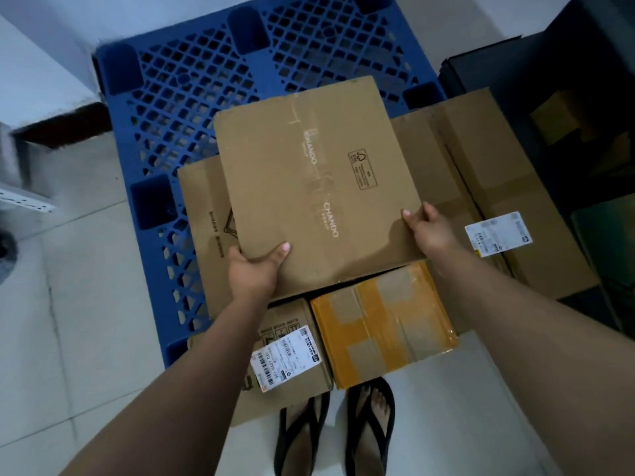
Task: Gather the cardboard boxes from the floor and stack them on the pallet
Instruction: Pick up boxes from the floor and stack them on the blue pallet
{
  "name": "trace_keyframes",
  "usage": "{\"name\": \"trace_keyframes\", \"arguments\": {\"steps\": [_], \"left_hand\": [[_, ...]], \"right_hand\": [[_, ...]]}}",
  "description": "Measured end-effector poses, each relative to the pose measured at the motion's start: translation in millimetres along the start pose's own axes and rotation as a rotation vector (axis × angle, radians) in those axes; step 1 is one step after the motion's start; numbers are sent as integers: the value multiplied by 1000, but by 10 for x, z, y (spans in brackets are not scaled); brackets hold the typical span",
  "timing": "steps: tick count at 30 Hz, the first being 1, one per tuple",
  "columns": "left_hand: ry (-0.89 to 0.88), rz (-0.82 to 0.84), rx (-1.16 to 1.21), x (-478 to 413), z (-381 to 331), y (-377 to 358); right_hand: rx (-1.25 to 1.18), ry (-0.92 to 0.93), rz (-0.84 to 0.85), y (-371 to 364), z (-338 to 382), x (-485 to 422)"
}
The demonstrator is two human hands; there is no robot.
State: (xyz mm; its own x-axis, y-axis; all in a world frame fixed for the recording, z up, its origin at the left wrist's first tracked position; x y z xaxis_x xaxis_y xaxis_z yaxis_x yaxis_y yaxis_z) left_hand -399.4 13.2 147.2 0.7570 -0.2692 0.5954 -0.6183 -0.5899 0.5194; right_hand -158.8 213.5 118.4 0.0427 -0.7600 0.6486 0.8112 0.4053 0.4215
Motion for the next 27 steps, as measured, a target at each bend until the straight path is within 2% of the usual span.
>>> {"name": "trace_keyframes", "arguments": {"steps": [5, 8, 10, 12, 16, 19, 22, 27], "left_hand": [[89, 23, -141, -15, -34, -49], [115, 8, -338, 172, -341, -4], [-21, 31, -487, 395, -677, -25], [-184, 107, -587, 727, -1027, -130], [-396, 538, -688, 1771, -1544, -705], [-642, 773, -847, 2801, -1768, -1101], [-884, 963, -994, 3965, -1857, -1328], [-1283, 1101, -1227, 5805, -1742, -1429]], "right_hand": [[251, -50, 15, 35, 110, 203], [252, -97, -1, 286, 223, 481], [300, -91, 24, 556, 333, 778], [337, -78, 118, 775, 366, 1117], [298, -103, 208, 1285, 261, 1840], [316, -112, 148, 1895, 94, 2468], [352, -153, 12, 2697, -57, 3264], [383, -251, -276, 3915, -617, 4732]]}}
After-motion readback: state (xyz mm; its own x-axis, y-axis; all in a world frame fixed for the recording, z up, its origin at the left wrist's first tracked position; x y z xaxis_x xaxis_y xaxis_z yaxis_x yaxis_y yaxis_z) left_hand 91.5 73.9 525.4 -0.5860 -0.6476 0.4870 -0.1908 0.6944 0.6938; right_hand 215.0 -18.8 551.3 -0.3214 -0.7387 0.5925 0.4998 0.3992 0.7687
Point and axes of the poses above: each hand's wrist, its own x-axis away from the middle knuckle, its own y-axis out of the back of the hand, z = x × y, the point moved 6 cm from there along -x, towards the middle knuckle, and after that the axes turned 4 degrees about -x, right-handed, at the moved point
